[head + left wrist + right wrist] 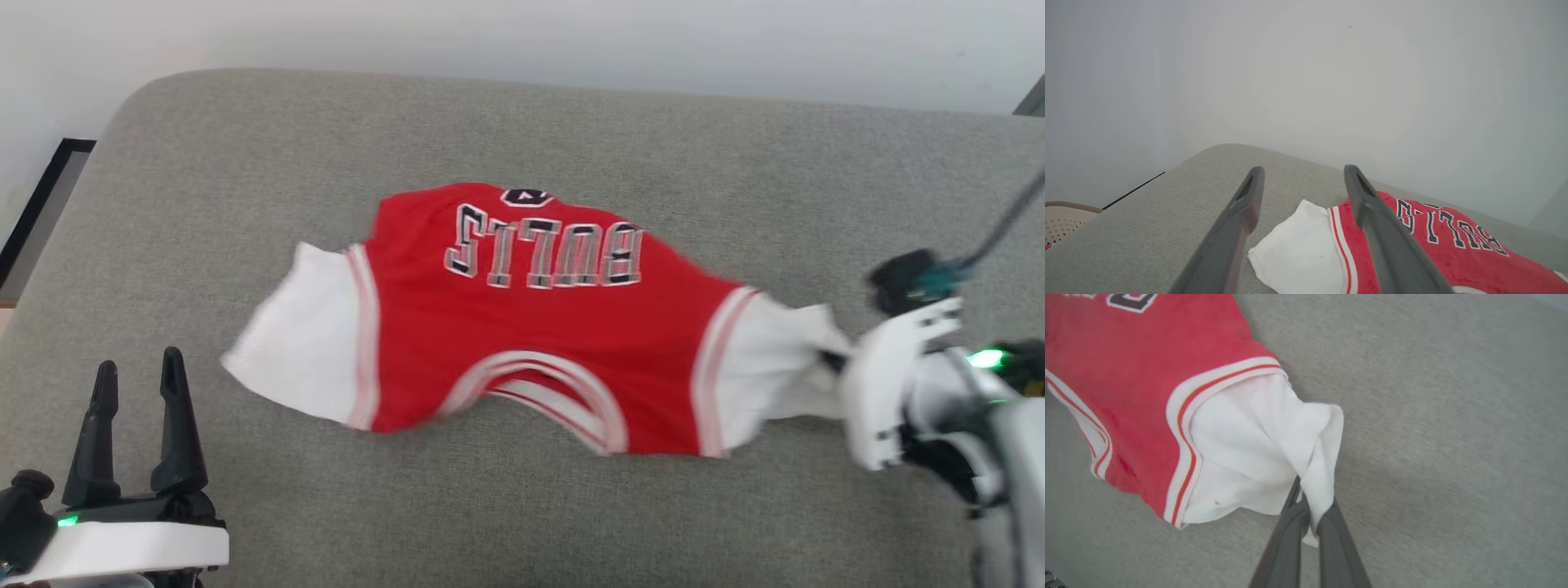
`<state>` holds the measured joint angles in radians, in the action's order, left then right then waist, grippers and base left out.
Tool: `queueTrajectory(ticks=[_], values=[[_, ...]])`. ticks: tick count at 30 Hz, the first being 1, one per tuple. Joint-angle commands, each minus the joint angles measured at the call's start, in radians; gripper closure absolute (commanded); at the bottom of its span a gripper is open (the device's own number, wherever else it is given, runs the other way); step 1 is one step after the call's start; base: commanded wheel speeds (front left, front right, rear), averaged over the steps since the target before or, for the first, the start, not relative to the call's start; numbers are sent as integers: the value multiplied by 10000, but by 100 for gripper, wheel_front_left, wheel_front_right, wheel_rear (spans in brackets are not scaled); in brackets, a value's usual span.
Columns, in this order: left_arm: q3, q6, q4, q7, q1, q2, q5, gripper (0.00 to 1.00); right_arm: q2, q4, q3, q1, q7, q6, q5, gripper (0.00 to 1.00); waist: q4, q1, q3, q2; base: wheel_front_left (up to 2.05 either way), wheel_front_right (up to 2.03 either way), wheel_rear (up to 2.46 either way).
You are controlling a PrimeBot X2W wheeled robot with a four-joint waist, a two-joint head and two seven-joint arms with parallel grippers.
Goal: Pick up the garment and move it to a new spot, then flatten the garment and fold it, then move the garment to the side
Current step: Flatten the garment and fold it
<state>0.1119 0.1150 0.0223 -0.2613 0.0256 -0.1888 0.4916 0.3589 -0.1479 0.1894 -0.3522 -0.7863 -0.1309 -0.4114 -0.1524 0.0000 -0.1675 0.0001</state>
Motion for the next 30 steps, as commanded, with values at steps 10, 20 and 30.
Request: queueTrajectory(ticks=[10,20,30], values=[[60,140,-16,-54,62,46,-182,0,434,204,-1744,544,-639,3,38,100,110,0,-83,-1,0,0,0],[-820,149,-607,365,-326,-628,127,0,-260,-1225,-1779,-8,327,3,508,0,306,0,-90,-1,0,0,0],[-1587,145,-1034,2934,-925,-1959,1119,0,-690,177,-2032,86,1016,3,543,0,1112,0,-213,-1,0,0,0]])
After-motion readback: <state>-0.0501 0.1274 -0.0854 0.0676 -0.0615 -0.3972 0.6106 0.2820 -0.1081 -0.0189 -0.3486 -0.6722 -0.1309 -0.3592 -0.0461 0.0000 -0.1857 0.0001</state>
